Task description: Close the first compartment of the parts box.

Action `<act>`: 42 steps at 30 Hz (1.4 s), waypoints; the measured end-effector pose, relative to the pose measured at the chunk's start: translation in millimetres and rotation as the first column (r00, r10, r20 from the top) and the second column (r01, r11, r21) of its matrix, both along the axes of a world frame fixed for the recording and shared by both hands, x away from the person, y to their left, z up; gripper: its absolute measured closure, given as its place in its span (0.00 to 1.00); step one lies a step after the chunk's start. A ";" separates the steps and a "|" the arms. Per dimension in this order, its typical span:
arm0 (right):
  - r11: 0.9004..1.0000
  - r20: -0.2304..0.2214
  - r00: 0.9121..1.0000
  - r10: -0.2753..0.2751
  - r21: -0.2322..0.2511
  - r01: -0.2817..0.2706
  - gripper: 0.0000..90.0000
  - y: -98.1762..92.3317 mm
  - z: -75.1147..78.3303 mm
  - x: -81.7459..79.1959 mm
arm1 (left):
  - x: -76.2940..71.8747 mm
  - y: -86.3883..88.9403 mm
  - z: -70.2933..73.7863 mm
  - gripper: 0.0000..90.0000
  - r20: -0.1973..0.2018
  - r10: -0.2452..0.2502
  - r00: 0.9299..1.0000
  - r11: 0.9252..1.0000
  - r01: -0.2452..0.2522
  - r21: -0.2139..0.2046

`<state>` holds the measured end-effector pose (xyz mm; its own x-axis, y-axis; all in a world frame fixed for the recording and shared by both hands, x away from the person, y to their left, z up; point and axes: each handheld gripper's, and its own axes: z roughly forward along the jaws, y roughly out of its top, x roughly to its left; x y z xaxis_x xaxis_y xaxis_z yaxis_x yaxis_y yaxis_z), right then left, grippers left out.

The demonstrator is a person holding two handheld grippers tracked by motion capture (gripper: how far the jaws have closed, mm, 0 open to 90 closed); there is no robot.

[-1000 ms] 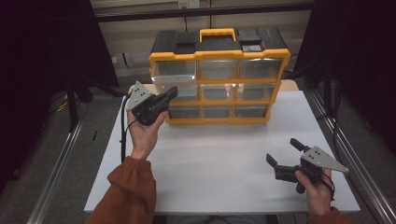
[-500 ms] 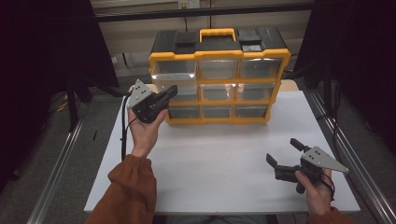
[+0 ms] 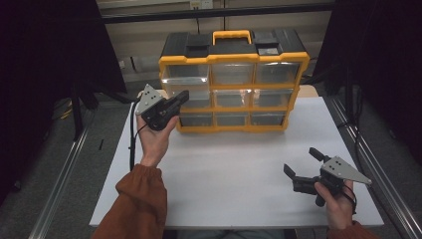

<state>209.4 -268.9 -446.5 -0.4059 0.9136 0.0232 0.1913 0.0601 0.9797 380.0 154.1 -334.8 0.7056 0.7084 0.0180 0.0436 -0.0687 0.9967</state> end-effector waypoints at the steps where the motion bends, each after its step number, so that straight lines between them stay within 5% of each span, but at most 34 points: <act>1: 1.000 0.000 1.000 0.000 0.001 0.000 0.00 0.0 0.0 0.0 | 0.5 0.0 -0.2 1.00 0.000 0.000 1.000 1.000 0.000 0.002; 42: 1.000 0.005 1.000 -0.001 0.001 0.001 0.00 -0.1 0.0 0.0 | 15.2 -2.9 -1.8 1.00 -0.001 0.024 1.000 1.000 -0.024 0.002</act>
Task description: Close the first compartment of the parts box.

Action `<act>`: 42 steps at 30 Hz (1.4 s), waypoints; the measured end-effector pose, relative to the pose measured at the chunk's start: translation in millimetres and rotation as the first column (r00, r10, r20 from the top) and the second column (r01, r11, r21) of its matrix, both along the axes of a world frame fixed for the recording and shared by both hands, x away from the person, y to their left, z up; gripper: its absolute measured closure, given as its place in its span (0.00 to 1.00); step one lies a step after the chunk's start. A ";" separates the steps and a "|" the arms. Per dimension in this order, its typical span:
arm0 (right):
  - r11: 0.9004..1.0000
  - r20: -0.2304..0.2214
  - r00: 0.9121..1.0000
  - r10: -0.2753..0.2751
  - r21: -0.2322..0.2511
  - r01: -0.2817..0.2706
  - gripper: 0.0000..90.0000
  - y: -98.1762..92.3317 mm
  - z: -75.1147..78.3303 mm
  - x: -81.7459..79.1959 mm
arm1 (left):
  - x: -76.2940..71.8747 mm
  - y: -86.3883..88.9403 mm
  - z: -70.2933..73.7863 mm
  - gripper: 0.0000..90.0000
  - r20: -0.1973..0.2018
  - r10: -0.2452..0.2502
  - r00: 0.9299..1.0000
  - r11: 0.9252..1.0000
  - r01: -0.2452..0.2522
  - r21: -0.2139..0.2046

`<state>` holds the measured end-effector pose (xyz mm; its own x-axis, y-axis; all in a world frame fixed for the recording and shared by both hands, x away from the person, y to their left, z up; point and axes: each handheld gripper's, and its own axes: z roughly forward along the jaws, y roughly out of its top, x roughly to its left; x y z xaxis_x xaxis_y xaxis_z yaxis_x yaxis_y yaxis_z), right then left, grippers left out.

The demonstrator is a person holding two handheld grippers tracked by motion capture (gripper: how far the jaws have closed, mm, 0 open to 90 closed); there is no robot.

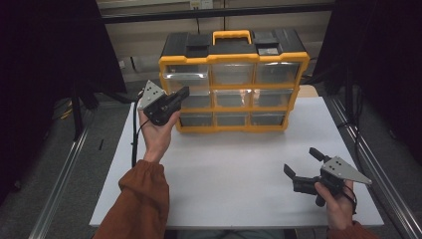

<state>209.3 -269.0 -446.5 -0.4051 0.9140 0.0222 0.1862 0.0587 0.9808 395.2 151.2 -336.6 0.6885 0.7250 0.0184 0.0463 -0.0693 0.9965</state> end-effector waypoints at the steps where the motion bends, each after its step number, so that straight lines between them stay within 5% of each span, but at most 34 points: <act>1: 1.000 -0.002 1.000 0.001 -0.002 -0.001 0.00 -0.1 -0.1 0.1 | 0.8 0.0 0.2 1.00 0.000 0.000 1.000 1.000 0.000 0.001; 42: 1.000 0.000 1.000 0.002 -0.003 -0.002 0.00 -0.2 -0.1 0.1 | 14.8 -3.5 2.7 1.00 0.003 0.025 1.000 1.000 -0.025 0.003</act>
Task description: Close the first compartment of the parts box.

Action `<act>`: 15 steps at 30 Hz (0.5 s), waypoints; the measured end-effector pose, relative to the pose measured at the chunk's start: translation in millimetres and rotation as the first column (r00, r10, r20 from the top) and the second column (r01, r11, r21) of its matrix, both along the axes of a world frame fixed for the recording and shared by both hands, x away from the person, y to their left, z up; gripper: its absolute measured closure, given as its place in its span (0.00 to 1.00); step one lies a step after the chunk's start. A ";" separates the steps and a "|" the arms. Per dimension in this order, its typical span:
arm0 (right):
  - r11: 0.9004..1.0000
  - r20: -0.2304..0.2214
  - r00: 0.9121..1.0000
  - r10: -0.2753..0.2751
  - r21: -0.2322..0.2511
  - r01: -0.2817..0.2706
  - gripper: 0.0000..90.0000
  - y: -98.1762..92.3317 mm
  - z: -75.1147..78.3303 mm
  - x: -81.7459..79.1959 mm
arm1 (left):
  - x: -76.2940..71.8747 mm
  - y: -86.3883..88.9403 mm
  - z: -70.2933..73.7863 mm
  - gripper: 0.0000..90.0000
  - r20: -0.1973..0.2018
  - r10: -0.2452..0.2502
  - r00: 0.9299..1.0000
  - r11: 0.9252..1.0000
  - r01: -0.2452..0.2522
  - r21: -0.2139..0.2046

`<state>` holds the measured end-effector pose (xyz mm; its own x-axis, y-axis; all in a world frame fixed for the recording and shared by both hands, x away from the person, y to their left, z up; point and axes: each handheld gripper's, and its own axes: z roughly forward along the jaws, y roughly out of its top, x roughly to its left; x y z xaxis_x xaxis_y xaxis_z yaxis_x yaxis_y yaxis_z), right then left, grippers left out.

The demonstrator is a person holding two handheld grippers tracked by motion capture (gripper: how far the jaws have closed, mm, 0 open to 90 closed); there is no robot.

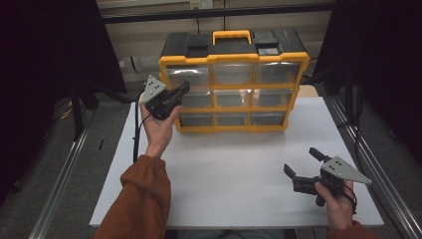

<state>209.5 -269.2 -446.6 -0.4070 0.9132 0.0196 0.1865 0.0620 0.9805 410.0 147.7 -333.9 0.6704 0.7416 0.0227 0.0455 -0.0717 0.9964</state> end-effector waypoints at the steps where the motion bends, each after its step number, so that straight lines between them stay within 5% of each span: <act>1: 1.000 0.000 1.000 -0.001 0.000 0.001 0.00 0.0 0.0 0.0 | 0.8 -0.2 0.0 1.00 -0.003 0.005 1.000 1.000 -0.005 -0.003; 15: 1.000 0.002 1.000 -0.001 0.001 0.001 0.00 0.1 0.1 -0.1 | 6.9 -0.4 -0.2 1.00 -0.008 0.010 1.000 1.000 -0.010 0.001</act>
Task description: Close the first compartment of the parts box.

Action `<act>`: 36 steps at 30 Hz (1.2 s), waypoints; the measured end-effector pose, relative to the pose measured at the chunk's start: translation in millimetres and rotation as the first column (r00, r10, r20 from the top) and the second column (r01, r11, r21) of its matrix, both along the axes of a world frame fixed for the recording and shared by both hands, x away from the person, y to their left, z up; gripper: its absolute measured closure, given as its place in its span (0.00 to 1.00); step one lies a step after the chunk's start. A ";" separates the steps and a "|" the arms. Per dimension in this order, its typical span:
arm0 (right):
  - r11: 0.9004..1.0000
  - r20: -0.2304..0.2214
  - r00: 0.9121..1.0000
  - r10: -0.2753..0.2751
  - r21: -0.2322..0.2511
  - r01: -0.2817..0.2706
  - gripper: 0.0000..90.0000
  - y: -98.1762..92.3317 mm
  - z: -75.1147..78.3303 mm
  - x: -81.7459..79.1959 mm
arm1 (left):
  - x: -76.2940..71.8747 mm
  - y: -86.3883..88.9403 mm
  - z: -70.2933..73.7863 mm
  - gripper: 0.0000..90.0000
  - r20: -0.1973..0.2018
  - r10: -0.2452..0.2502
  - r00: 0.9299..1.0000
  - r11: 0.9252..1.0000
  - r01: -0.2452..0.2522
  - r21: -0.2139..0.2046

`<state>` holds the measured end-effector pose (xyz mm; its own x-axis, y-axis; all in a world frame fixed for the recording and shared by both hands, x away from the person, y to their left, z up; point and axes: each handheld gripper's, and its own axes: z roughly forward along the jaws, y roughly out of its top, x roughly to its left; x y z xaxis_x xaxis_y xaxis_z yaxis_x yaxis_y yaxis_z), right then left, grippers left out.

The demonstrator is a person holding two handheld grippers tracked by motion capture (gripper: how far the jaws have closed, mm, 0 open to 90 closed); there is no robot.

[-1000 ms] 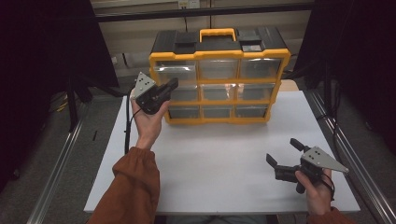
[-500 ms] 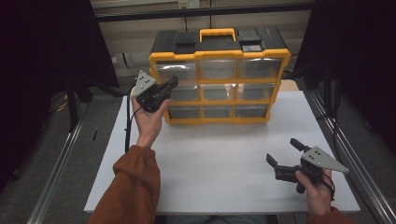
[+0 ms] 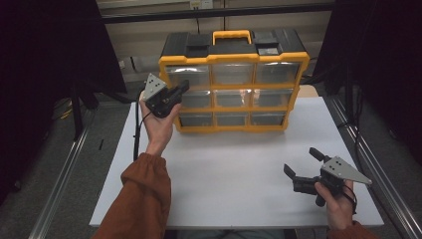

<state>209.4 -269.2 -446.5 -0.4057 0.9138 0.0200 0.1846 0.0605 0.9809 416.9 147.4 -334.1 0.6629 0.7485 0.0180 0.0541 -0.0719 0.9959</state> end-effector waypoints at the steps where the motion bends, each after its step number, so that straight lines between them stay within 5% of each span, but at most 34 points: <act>1: 1.000 0.000 1.000 0.000 0.000 0.000 0.00 0.0 0.0 0.0 | 0.0 0.0 0.0 1.00 0.000 0.000 1.000 1.000 0.000 0.000; 36: 1.000 -0.018 1.000 0.004 0.005 -0.004 0.00 -1.8 -2.9 2.9 | 14.0 -2.2 -0.3 1.00 -0.003 0.016 1.000 1.000 -0.016 -0.002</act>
